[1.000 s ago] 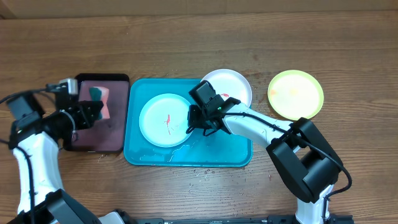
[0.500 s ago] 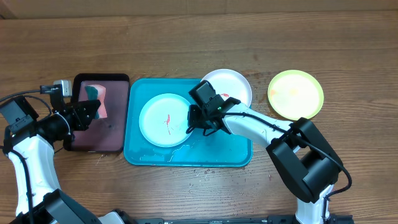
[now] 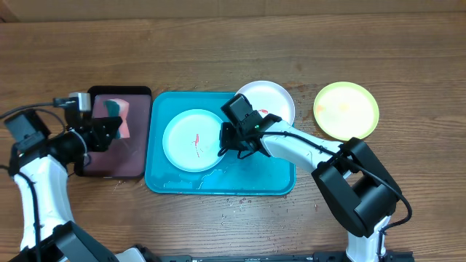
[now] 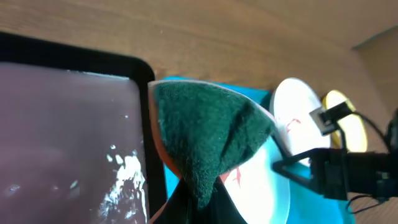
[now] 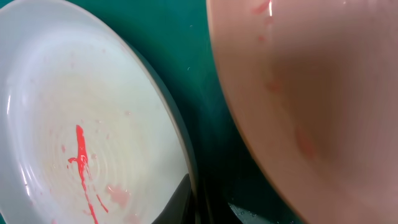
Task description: Clean dirty plates on tray and stack at the side
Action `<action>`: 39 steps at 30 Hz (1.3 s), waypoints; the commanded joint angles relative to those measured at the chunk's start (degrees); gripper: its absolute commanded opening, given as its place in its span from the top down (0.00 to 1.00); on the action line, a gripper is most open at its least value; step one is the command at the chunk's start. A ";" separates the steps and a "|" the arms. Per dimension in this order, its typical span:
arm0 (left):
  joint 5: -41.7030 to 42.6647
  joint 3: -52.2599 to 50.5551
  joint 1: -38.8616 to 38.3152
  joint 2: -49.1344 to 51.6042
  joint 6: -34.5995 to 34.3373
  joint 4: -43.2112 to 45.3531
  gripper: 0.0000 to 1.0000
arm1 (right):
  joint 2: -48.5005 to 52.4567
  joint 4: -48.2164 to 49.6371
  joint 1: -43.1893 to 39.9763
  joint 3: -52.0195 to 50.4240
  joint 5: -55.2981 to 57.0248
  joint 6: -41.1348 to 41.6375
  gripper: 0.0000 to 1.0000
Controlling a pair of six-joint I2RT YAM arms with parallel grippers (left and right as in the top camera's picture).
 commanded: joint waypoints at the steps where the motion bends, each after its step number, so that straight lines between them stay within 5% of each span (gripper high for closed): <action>1: -20.72 0.61 -4.83 -0.33 -7.98 0.46 0.96 | -2.08 0.55 0.22 0.50 0.59 -0.35 0.95; 5: -41.33 0.61 -11.23 1.55 -22.77 0.70 0.96 | -2.10 0.55 0.22 0.50 0.59 -0.35 0.95; 10: -45.57 0.61 -17.46 3.58 -22.93 0.98 0.96 | -2.10 0.50 0.22 0.50 0.59 -0.37 0.95; 19: -38.58 0.83 -21.40 3.13 -21.73 0.92 0.96 | -2.10 0.55 0.22 0.50 0.57 -0.35 0.95; 25: -29.20 1.92 -31.47 3.17 -15.80 -0.59 0.96 | -2.10 0.57 0.22 0.50 0.59 -0.33 0.95; 31: -30.51 1.60 -42.21 5.11 -16.13 -0.85 0.96 | -2.10 0.52 0.22 0.50 0.59 -0.35 0.95; 39: -30.86 1.60 -46.12 12.81 -19.47 -0.26 0.96 | -2.10 0.52 0.22 0.50 0.57 -0.35 0.95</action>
